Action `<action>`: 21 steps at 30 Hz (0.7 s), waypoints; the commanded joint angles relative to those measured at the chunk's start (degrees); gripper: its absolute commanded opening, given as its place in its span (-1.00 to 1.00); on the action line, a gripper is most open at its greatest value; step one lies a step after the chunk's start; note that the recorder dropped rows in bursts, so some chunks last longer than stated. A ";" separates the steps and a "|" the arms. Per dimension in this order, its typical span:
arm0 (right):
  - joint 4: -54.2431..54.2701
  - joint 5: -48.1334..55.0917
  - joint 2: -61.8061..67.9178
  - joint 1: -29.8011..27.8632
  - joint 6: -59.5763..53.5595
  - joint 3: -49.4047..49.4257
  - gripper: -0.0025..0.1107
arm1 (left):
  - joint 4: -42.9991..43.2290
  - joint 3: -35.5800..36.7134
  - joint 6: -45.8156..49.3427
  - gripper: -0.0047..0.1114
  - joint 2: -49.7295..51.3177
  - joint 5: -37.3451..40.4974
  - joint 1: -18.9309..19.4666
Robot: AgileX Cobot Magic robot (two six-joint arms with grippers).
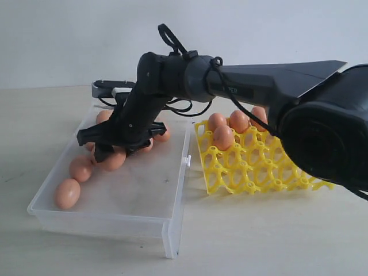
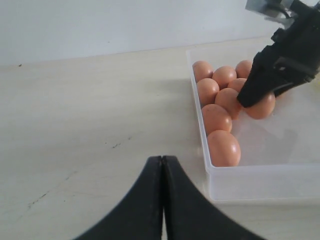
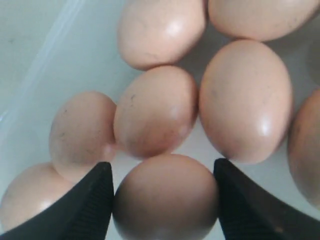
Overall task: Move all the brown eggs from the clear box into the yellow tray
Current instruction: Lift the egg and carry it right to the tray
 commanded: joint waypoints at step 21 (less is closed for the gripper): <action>-20.48 -49.11 -50.78 -1.14 -3.07 58.00 -0.96 | -0.06 -0.23 -0.02 -0.92 -0.32 -0.56 0.06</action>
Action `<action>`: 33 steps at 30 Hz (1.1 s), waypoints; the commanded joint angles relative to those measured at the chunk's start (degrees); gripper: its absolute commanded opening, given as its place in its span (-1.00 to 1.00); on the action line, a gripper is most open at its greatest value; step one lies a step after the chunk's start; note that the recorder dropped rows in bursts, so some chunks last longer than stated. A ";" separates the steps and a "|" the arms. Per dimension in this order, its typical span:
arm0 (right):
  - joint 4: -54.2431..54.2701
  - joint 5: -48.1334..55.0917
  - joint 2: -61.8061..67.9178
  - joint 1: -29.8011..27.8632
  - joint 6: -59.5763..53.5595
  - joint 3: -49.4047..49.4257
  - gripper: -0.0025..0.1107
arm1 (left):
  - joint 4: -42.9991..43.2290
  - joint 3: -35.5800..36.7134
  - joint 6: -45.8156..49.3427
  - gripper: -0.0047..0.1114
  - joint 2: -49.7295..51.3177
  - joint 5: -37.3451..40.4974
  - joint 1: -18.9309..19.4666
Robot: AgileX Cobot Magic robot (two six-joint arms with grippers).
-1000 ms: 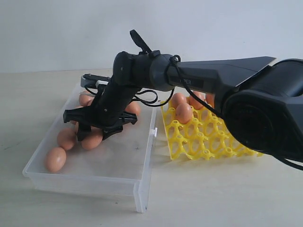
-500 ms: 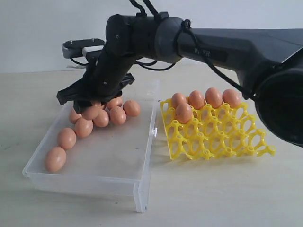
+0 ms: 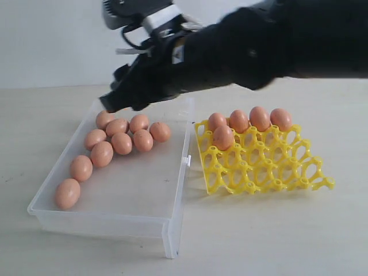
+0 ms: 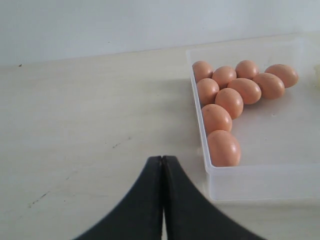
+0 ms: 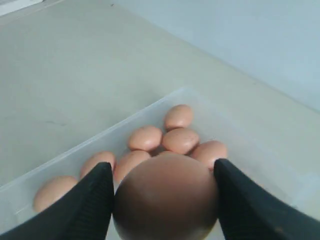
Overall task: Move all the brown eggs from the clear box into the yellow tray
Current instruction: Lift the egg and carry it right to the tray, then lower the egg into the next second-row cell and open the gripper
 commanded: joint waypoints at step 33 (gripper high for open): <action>-1.53 -15.42 8.29 -25.62 2.44 15.22 -0.96 | -0.06 -0.23 -0.14 -0.92 -0.32 -0.56 0.06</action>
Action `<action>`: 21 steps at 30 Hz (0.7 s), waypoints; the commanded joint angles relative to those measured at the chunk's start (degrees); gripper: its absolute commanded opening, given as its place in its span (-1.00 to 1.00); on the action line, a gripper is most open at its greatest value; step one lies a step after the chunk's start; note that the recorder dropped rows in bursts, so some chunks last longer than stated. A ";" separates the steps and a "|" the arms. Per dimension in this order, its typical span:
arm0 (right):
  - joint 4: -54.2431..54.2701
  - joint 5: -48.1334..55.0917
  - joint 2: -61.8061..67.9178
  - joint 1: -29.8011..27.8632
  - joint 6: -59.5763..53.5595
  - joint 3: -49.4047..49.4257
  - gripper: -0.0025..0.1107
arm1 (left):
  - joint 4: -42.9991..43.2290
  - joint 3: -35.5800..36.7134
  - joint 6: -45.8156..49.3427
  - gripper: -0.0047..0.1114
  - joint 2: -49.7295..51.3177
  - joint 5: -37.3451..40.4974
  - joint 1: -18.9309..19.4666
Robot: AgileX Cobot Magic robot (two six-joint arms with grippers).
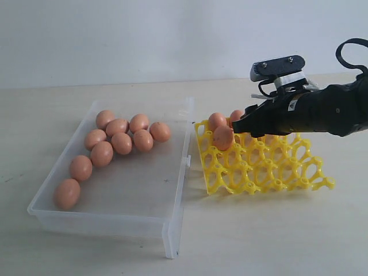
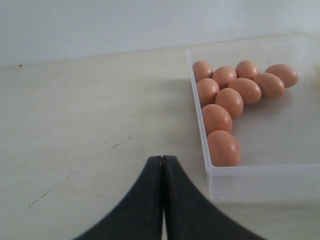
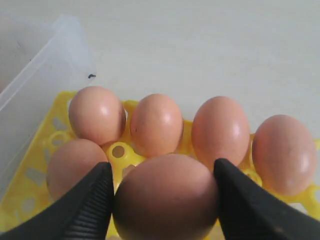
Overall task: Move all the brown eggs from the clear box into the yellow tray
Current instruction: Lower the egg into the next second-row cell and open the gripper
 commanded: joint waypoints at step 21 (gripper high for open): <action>-0.17 -0.34 5.13 0.98 -0.55 -3.78 -0.96 | -0.06 -0.23 0.01 -0.92 -0.32 -0.56 0.06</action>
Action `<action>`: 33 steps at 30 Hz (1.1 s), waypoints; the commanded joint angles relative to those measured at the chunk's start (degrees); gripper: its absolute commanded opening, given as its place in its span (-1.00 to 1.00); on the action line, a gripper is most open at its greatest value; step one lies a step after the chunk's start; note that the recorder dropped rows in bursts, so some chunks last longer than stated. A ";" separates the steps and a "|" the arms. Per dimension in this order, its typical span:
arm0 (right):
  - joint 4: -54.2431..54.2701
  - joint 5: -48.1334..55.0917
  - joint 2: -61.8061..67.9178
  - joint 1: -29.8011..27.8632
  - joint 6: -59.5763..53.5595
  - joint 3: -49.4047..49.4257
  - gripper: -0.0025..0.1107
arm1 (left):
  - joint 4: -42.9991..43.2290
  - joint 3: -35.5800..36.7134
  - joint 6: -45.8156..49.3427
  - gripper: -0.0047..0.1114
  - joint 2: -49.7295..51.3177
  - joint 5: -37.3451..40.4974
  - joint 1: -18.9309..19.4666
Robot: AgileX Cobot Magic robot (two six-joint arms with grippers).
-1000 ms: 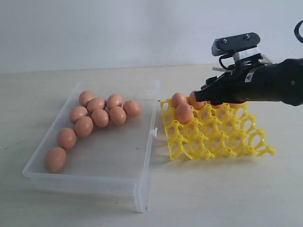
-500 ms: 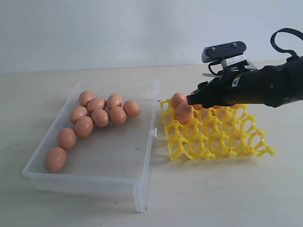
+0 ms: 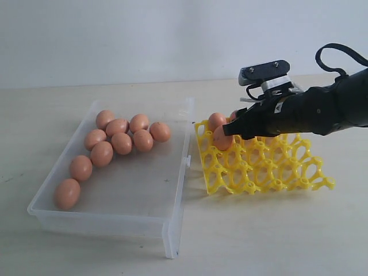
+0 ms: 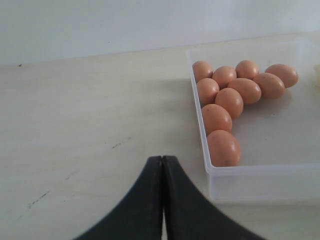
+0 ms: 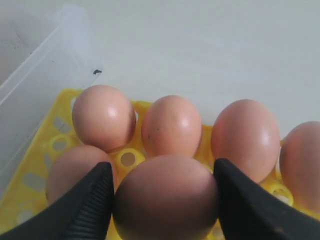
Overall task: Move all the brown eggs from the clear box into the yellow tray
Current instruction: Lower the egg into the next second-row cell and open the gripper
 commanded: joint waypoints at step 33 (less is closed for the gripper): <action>-0.17 -1.05 0.37 0.05 -2.81 -0.89 0.07 | -0.06 -0.23 -0.09 -0.92 -0.32 -0.56 0.06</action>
